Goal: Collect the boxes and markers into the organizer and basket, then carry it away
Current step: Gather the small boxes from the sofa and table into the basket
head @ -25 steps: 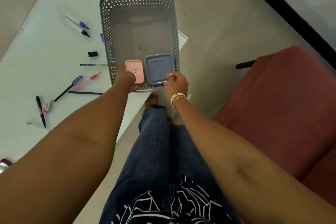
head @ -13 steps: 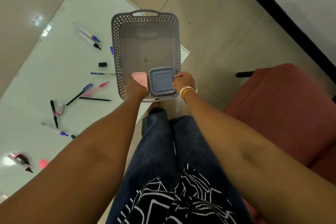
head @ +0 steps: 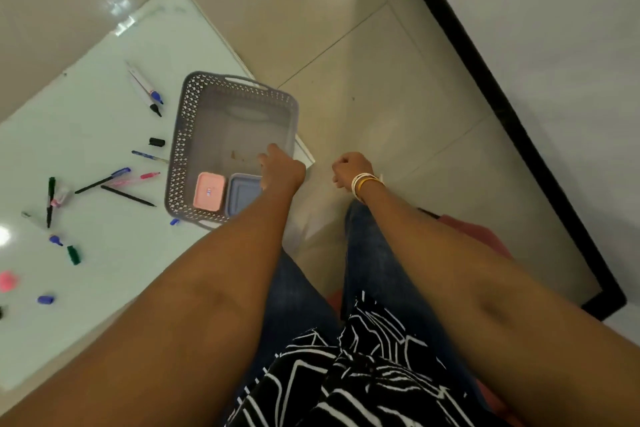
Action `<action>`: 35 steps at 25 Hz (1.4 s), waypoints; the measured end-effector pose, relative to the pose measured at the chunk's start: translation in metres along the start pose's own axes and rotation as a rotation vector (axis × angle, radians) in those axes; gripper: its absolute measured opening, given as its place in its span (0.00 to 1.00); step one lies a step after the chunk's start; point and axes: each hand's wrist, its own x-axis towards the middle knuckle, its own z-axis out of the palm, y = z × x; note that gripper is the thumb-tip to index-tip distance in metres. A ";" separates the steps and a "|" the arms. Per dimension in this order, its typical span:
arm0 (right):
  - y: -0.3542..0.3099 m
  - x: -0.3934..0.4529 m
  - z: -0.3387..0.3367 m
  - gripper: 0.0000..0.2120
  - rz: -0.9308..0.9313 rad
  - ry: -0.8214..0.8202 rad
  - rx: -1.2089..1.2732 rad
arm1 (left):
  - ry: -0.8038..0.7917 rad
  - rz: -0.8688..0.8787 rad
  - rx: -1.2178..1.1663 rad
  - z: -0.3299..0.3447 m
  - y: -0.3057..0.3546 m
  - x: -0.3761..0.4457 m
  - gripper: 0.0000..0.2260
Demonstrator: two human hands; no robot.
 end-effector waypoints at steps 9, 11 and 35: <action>-0.043 0.057 -0.174 0.09 -0.076 0.021 -0.118 | 0.046 -0.043 -0.217 0.009 0.167 -0.013 0.27; -0.078 0.074 -0.193 0.08 -0.112 0.010 -0.138 | 0.047 -0.031 -0.261 0.003 0.196 0.003 0.27; -0.567 0.320 -0.238 0.09 -0.262 -0.175 -0.474 | 0.010 -0.274 -0.580 -0.277 0.414 0.346 0.27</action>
